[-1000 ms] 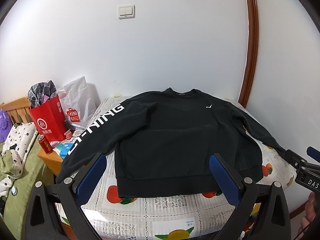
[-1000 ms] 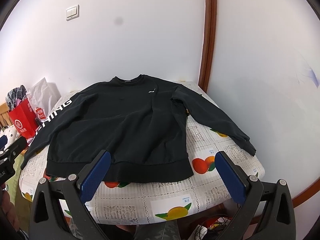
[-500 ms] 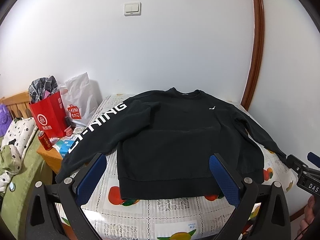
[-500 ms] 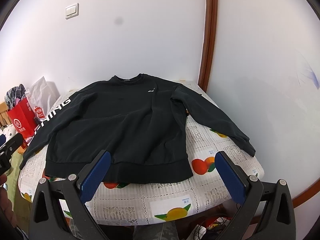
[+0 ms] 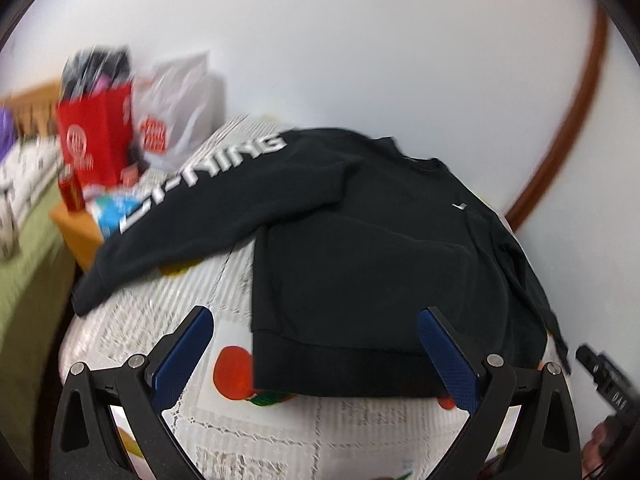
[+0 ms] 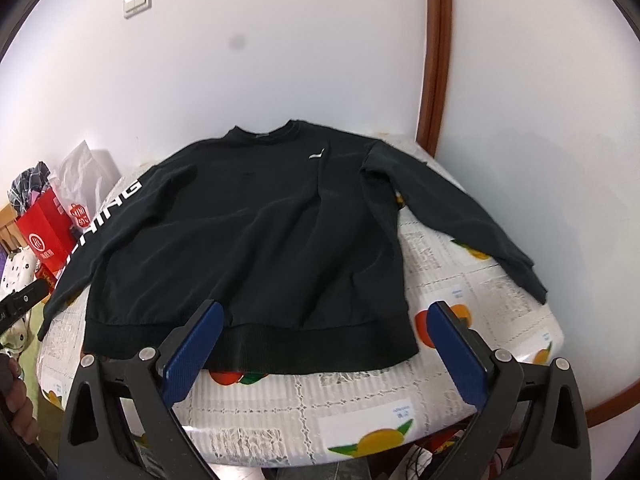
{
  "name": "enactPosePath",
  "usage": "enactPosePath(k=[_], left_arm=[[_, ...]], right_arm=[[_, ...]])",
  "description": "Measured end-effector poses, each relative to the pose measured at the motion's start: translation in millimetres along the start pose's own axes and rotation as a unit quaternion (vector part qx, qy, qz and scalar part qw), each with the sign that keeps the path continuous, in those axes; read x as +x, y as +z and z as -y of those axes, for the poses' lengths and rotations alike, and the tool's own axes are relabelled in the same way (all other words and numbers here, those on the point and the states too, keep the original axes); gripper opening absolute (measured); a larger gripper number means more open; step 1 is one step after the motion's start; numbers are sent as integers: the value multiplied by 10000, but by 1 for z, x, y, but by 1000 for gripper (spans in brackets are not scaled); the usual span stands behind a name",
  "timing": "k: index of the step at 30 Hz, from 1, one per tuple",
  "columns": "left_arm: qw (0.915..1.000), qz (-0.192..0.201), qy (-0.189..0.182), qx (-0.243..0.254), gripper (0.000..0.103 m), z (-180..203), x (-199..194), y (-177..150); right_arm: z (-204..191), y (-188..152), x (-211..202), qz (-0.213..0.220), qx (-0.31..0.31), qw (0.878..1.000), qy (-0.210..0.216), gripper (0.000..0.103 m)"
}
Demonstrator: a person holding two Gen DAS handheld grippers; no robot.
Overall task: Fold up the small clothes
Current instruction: 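Grasp the printed sleeve cuff with the left tool and lift it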
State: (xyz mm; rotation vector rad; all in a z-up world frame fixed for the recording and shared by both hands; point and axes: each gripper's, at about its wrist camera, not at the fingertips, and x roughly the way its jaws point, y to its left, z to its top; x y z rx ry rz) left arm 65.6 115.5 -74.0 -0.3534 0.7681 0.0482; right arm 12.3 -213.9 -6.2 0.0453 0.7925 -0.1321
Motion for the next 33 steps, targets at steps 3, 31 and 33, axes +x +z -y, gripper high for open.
enactPosePath(k=[3,31,33], left_arm=[[9991,-115,19,-401,99,-29,25,2],[9817,256,779,-1720,8,-123,119,66],[9865,405,727,-1412,7,-106,108,84]], right_arm=[[-5,0,22,-85,-49,9999,-51,98],[-27,25,154,-866,-79,9962,-26,97],[-22,32,153,-771,-41,9970,39,97]])
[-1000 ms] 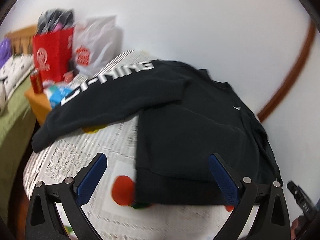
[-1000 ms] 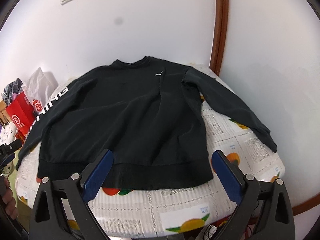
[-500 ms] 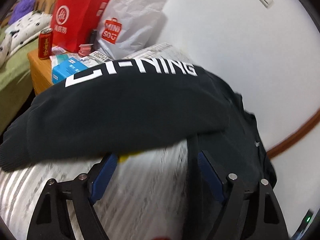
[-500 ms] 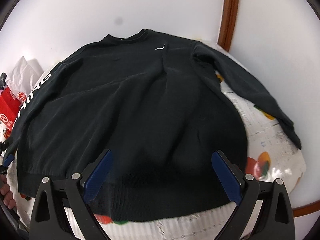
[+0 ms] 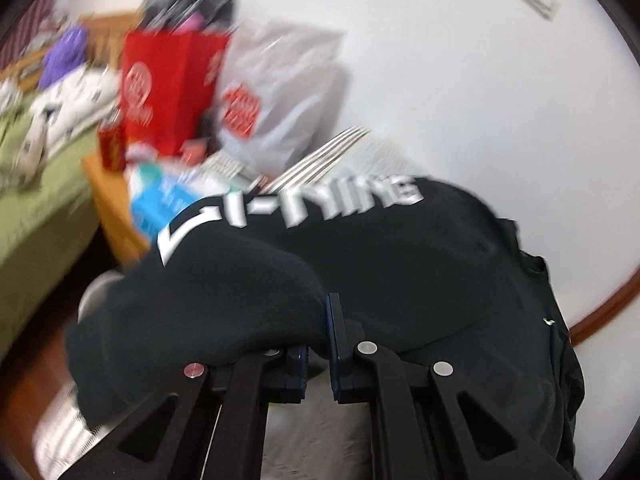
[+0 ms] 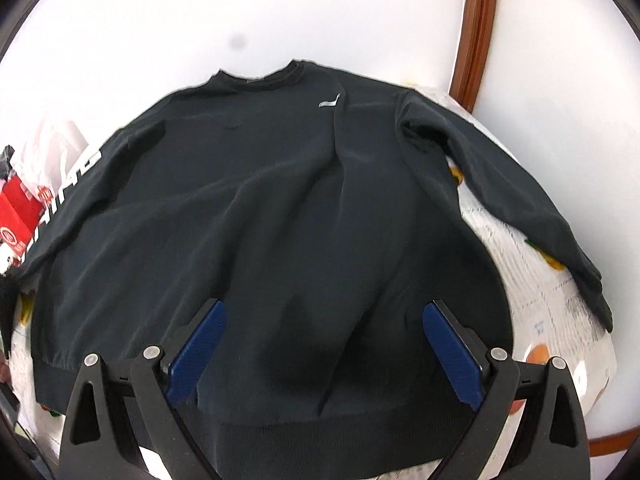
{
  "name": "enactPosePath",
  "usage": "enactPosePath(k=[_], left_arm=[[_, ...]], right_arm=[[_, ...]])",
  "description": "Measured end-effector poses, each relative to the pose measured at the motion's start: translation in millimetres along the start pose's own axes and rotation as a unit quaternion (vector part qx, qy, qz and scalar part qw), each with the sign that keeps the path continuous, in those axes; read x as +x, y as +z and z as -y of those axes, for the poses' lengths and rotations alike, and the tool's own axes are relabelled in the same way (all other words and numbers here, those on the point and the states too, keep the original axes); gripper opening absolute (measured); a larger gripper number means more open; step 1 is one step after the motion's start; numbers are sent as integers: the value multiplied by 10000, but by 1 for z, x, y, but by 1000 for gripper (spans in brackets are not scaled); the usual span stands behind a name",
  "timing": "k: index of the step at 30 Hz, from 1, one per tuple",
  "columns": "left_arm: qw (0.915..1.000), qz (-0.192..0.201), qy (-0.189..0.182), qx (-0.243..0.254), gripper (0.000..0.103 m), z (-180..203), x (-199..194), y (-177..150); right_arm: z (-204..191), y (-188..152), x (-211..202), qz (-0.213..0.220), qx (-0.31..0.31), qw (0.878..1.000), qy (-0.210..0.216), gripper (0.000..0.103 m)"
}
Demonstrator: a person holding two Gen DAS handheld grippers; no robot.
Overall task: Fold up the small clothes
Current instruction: 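Grasp the printed sleeve cuff with the left tool and lift it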
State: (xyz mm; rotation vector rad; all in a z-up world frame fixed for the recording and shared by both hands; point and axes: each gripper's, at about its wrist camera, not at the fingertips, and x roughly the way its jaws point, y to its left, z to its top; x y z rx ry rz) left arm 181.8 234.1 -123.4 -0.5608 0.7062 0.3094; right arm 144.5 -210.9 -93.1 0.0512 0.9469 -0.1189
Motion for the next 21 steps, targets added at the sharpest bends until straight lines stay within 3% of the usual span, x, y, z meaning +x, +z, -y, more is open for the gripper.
enactPosePath(k=[6,11,16,21], left_arm=[[9959,313,-441,723,7,83,-16,29],[9851,346,-887,1430,7,172,-10,31],[9688,103,-1246,2139,7,254,14,0],[9568,-542,-1339,2524,7,295,49,-44]], right_arm=[[21,11,-10,210,24,9997,133,97],[52,15,-17,308,82,9995,8,97],[88,12,-19,331,277,9989,-195,97],[117,1,-16,258,529,9974,-417,97]])
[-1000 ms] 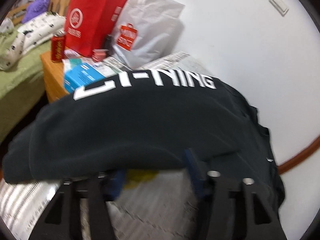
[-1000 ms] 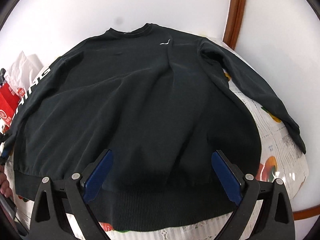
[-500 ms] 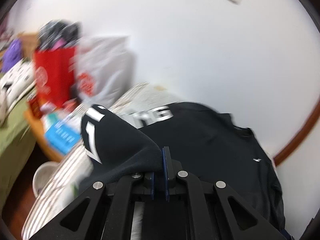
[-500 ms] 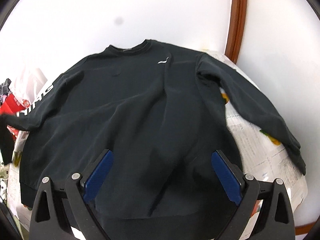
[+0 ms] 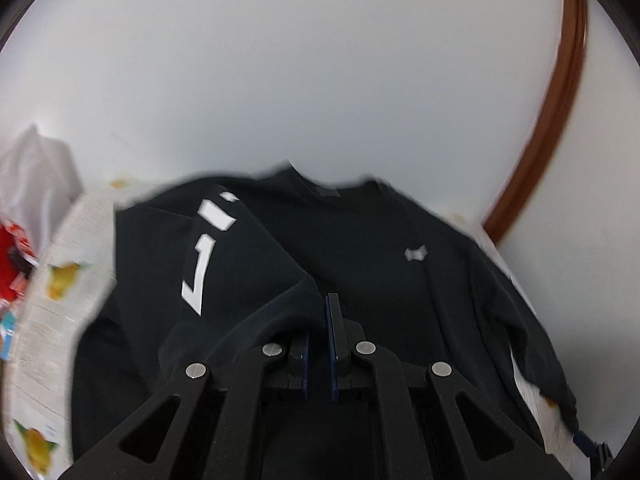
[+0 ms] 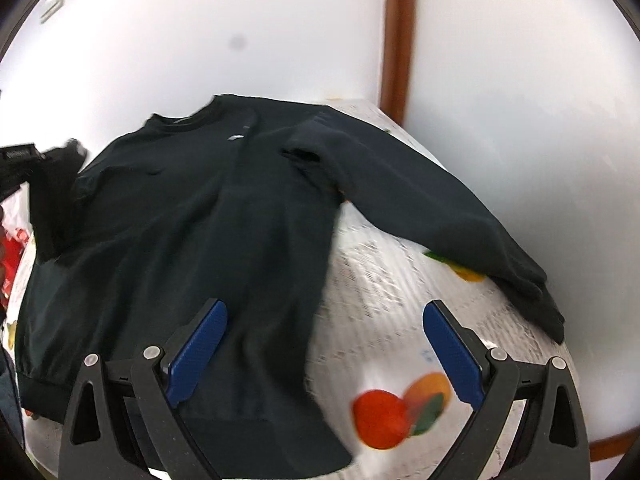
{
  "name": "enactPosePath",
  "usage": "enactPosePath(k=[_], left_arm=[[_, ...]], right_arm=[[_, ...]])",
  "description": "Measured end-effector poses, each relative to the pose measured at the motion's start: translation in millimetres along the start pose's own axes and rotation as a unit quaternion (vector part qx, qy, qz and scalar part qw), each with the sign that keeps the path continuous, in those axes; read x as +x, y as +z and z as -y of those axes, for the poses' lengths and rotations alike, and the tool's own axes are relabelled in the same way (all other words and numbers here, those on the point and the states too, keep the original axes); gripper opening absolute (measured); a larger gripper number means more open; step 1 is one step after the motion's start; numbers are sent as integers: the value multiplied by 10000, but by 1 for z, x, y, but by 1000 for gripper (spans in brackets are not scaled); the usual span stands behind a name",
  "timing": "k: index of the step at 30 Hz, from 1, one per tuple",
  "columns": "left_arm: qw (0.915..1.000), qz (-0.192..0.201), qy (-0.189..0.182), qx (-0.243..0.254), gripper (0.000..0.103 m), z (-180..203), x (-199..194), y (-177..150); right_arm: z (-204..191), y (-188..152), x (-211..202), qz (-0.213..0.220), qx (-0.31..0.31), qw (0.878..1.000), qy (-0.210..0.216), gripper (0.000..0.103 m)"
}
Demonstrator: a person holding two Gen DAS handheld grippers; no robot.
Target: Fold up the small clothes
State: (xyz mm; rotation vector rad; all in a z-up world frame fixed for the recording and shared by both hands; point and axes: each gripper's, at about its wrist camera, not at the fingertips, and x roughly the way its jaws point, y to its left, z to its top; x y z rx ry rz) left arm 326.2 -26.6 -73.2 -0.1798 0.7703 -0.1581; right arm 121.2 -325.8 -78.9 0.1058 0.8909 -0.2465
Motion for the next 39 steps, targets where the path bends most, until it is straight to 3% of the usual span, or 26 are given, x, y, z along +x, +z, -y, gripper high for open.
enactPosePath(k=[5,7,9,10,11,12,16,21,24,28,31,35,37,39], left_arm=[[9986,-531,-14,-58,10,8,21,-20],[9979,-642,15,-33,19,7,19,-26],[9979,-635,-40,-86,40,1,9,-31],[9982,-587,-51,-109,46,-4,1,-35],[9985,-531,-27,-110,61,-9,-7,-39],[9990,-428,74,-109,70,-16,-18,-43],[9985,-203,503,-98,70,-51,-53,-63],[9930,-363,1101,-234,70,-106,-86,-104],[9890,-486,1359,-333,70,-138,-101,-132],[9861,-663,1445,-478,70,-164,-110,-164],[9869,-748,1316,-558,70,-173,-115,-185],[9884,-734,1241,-486,66,-166,-109,-199],[9884,-682,1316,-343,58,-160,-107,-201],[9891,-633,1299,-295,33,-156,-107,-200]], right_arm=[[13,-5,9,-106,41,9999,-106,97],[12,-7,8,-66,-13,9999,-96,97],[5,-8,6,-9,-127,9999,-50,97],[0,-9,5,14,-194,9998,-21,97],[-5,-10,5,33,-255,9997,9,97],[-8,-13,5,36,-303,9995,31,97],[-13,-29,8,-10,-256,9996,128,97],[-10,-53,19,-310,-296,9991,-18,70],[-3,-66,22,-393,-237,9989,94,63],[6,-78,20,-386,2,9985,393,57],[6,-83,23,-451,153,9955,817,44],[1,-86,23,-330,62,9959,845,32],[0,-85,24,-330,70,9939,1054,23],[1,-85,24,-331,76,9930,1134,20]])
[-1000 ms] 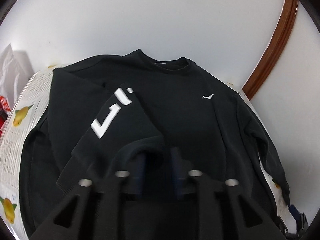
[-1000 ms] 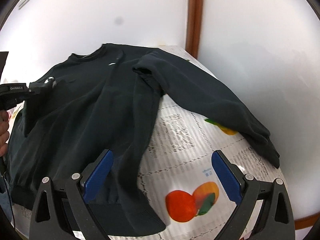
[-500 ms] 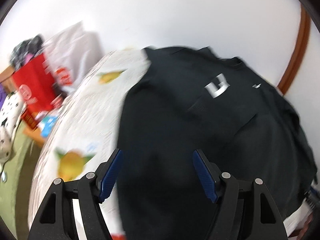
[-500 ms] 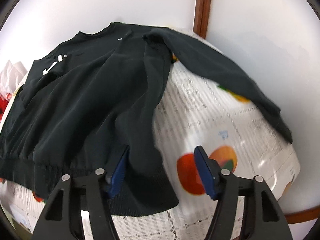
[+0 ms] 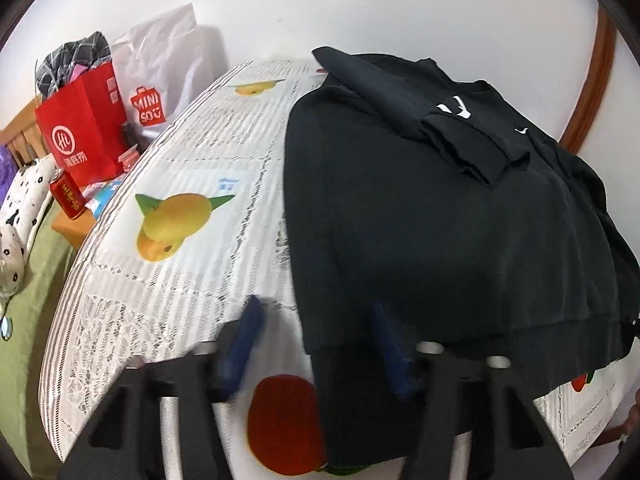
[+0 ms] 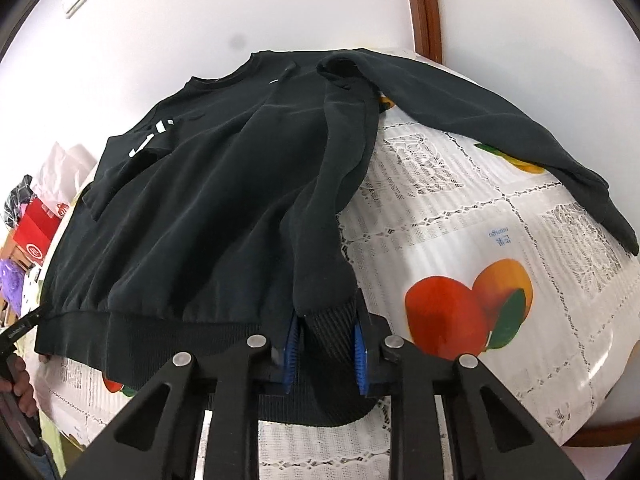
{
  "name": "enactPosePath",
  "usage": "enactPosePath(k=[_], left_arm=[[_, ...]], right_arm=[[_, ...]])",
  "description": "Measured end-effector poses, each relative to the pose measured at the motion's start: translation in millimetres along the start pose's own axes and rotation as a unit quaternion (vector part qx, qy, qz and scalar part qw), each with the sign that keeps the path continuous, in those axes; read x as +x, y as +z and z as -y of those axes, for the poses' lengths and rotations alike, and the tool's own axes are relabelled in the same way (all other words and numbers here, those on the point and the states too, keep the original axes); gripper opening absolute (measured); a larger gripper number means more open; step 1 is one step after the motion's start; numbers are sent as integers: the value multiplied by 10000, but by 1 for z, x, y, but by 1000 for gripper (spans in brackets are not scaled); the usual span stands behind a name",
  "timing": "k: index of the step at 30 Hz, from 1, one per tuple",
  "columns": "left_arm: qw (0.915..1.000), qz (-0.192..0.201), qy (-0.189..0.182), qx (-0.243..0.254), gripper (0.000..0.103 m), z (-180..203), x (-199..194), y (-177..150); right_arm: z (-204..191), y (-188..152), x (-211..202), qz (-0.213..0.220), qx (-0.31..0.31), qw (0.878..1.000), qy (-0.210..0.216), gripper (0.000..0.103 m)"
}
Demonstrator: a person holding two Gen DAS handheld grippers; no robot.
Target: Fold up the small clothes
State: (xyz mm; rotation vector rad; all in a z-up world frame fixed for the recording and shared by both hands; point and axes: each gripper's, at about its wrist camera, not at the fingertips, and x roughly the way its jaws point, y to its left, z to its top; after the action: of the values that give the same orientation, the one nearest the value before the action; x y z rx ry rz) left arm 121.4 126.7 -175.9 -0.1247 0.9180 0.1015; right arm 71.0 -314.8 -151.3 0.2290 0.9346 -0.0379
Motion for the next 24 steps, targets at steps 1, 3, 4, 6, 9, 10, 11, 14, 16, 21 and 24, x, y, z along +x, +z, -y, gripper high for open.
enactPosePath(k=[1,3,4,6,9,10,11,14,16,21,24], left_arm=[[10000,14,-20,11,26,1,0,1],[10000,13,-90,11,12,2,-2,0],[10000,43,-43,20,11,2,-4,0],[9999,29,-117,19,11,0,-7,-3],[9995,-48,-303,-92,10,-6,-12,-10],[9993,-71,-345,-113,10,-7,-14,-13],[9992,-85,-364,-111,10,-8,-16,-15],[9991,-109,-403,-110,10,-12,-23,-24],[9990,-139,-425,-81,10,-11,-24,-28],[9988,-154,-462,-37,15,-9,-30,-26],[9985,-53,-521,-128,26,-12,-33,-17]], right_arm=[[0,0,-1,0,-18,10000,40,20],[2,0,-5,36,-75,10000,49,19],[3,-1,-7,42,-96,9999,68,19],[10,-2,-9,0,-55,9999,141,19],[18,-4,-10,-88,71,9997,237,19],[19,-7,-12,-94,46,9997,243,19],[19,-7,-12,-102,14,9997,227,19],[17,-9,-14,-155,-115,9996,182,19],[14,-9,-13,-181,-193,9996,97,19],[5,2,-20,-113,-447,9975,-544,33],[-9,21,-38,303,-665,9924,-988,50]])
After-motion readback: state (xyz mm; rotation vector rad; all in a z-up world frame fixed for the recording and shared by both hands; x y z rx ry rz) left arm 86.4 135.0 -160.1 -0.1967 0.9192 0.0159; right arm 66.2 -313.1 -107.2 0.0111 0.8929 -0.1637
